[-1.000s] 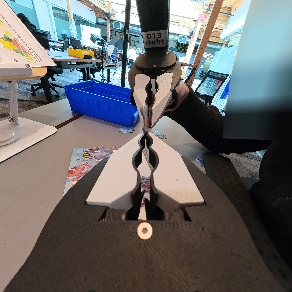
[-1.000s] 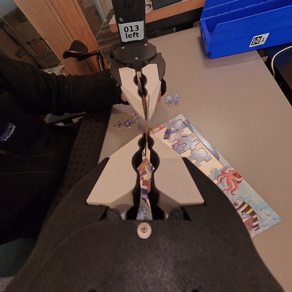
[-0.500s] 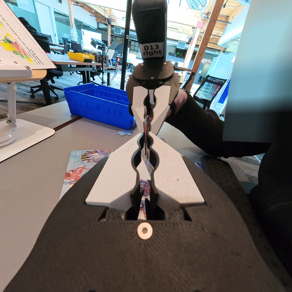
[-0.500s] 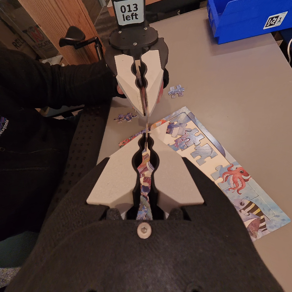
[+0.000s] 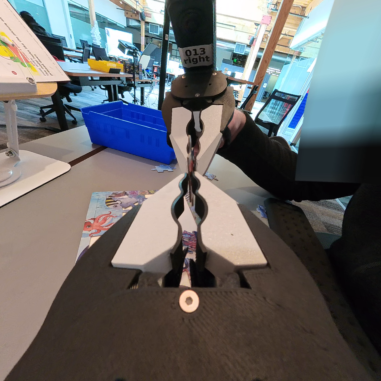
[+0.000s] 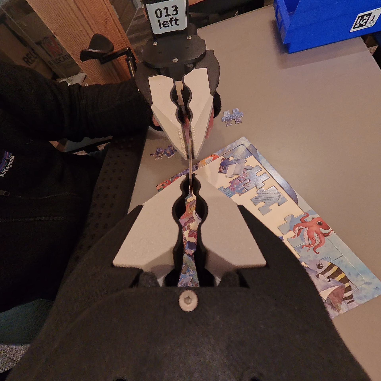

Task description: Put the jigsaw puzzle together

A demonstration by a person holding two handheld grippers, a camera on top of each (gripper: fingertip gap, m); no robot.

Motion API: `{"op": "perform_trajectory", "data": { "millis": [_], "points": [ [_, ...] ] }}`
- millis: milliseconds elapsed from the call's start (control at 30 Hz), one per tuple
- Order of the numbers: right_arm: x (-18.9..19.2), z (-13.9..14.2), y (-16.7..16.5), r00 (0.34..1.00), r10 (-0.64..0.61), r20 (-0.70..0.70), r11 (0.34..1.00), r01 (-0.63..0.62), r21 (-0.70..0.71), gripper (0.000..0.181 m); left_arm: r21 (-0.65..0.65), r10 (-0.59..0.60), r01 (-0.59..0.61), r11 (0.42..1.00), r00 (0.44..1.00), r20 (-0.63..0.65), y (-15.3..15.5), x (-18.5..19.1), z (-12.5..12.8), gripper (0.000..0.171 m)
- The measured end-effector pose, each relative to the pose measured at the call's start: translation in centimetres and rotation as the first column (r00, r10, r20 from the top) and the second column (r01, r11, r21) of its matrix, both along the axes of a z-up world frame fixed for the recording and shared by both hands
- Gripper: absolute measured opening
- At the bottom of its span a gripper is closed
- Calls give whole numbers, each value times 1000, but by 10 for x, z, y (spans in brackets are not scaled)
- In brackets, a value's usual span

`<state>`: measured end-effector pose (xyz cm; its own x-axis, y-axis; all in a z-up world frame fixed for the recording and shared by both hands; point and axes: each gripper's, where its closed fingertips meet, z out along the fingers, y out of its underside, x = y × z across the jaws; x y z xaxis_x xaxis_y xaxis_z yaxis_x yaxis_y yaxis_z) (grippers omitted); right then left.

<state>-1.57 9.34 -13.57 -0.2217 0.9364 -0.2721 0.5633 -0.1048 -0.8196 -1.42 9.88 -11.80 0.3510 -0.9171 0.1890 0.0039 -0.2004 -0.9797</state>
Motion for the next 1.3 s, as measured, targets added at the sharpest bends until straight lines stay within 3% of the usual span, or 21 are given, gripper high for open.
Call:
{"op": "perform_trajectory", "data": {
  "millis": [400,800,933,1300],
  "points": [
    [1,5,5,999,-26,-21,1000,26,-9,7,10,13,-13,1000,999,-46,1,-1,-5,0],
    [-1,5,5,999,-23,-31,1000,24,15,0,-7,13,-14,1000,997,-75,1,-5,-9,1],
    [-2,-1,5,1000,-21,-11,1000,21,15,0,10,44,-43,999,988,-148,6,-8,-17,14],
    [0,-5,10,1000,-31,4,999,31,14,0,67,91,-73,995,944,-316,17,-20,-33,20]
  ]
}}
